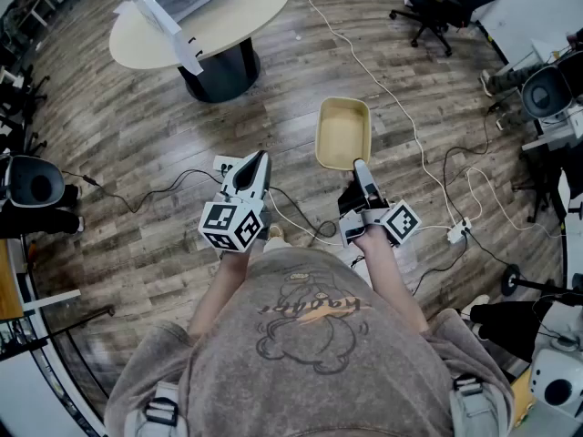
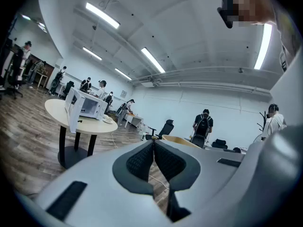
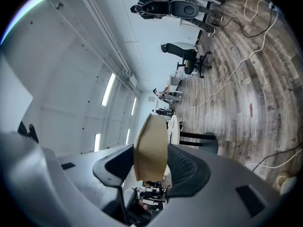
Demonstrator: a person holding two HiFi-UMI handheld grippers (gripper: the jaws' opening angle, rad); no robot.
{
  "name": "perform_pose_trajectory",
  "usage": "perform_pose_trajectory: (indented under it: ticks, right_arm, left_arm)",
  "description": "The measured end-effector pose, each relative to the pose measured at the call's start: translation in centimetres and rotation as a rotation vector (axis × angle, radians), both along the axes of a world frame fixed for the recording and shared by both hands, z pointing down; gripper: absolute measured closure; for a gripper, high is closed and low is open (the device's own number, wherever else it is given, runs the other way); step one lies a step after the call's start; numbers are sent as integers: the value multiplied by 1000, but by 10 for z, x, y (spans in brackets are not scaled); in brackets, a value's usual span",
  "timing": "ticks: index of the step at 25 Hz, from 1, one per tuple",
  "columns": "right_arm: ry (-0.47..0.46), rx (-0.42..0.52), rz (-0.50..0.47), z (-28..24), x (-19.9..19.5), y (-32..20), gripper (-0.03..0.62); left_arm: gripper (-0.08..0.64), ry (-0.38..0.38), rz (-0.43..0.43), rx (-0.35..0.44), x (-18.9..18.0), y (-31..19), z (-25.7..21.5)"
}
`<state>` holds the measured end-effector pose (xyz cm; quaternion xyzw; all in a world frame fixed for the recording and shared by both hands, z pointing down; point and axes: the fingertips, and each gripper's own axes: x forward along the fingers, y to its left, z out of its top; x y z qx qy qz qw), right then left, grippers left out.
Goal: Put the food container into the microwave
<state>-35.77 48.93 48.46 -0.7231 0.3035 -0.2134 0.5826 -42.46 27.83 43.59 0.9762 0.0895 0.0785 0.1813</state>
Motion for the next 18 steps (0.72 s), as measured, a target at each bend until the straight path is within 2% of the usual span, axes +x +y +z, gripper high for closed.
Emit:
perform_pose_trajectory:
  ticks: [18]
  right_arm:
    - [-20, -28, -4, 7, 3, -36, 370]
  left_arm:
    - [526, -20, 45, -9, 16, -25, 7]
